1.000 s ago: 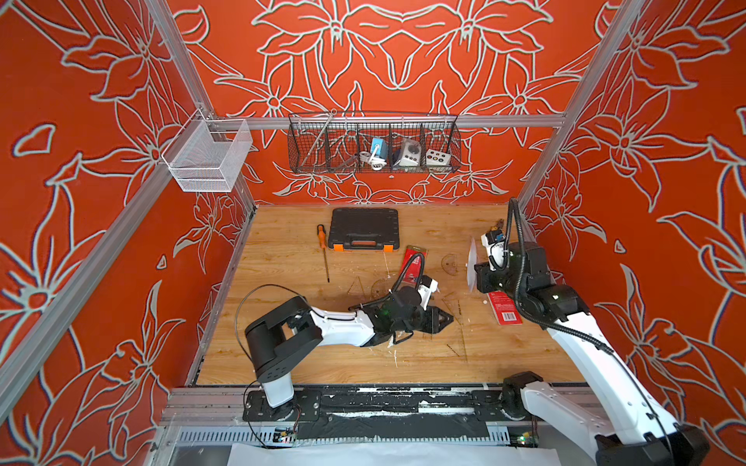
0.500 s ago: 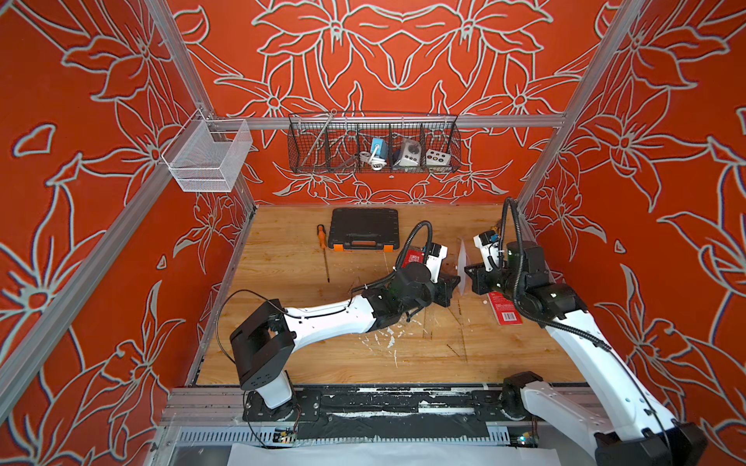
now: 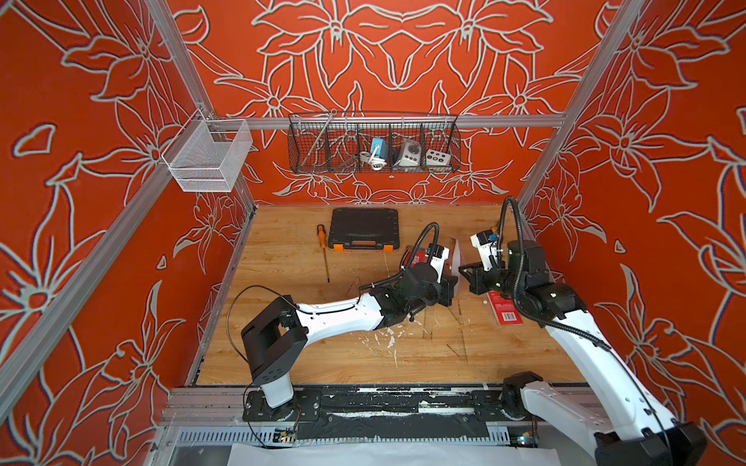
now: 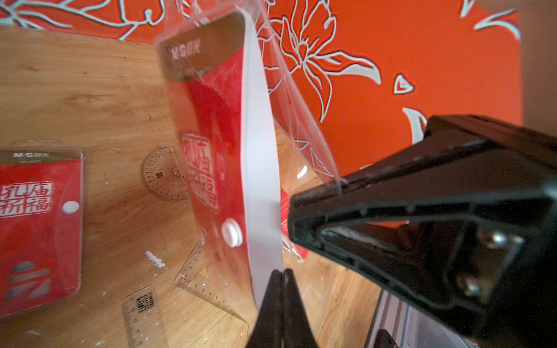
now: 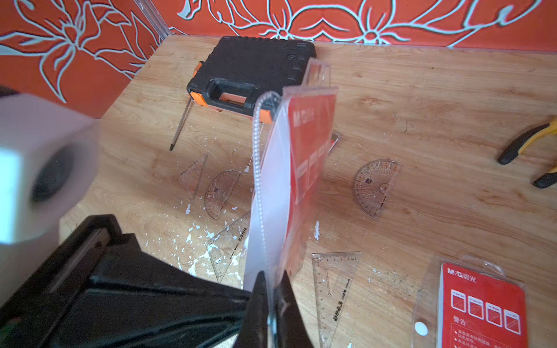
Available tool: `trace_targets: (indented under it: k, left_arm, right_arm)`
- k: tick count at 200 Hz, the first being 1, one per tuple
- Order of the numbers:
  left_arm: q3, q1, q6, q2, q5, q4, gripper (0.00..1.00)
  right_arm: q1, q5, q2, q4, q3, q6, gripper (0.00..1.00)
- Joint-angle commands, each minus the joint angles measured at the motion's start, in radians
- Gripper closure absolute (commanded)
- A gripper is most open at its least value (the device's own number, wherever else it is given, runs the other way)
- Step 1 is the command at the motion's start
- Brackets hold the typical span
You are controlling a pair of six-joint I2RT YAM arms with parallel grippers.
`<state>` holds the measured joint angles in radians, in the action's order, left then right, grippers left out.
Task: Open the ruler set and take out the ruler
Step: Take out the ruler from the ruler set bag.
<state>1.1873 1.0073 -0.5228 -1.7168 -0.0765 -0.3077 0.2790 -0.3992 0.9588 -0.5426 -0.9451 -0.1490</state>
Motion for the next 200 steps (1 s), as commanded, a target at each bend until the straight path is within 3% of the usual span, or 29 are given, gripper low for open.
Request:
trace_targets:
  k: [1,56,103,126,152,200]
  left_arm:
    - [0.011,0.002,0.029,-0.011,-0.065,0.016,1.00]
    - [0.041,-0.010,0.052,-0.038,-0.131,0.045,0.98]
    - [0.035,-0.016,0.051,-0.033,-0.124,-0.008,0.79]
    - [0.044,-0.024,0.051,-0.038,-0.117,-0.014,0.74]
    - [0.028,-0.035,0.051,-0.037,-0.092,-0.061,0.74]
    - [-0.043,-0.045,0.080,-0.009,-0.040,-0.229,0.86]
  right_arm:
    - [-0.004,-0.042,-0.022,0.002,-0.021,-0.007,1.00]
    - [-0.004,-0.128,-0.024,-0.023,-0.047,-0.017,1.00]
    - [-0.004,-0.166,-0.025,-0.046,-0.057,-0.018,1.00]
    - [-0.004,-0.189,-0.029,-0.046,-0.065,-0.028,1.00]
    - [-0.004,-0.223,-0.031,-0.035,-0.070,-0.044,1.00]
    - [-0.004,-0.289,-0.020,-0.022,-0.075,-0.070,1.00]
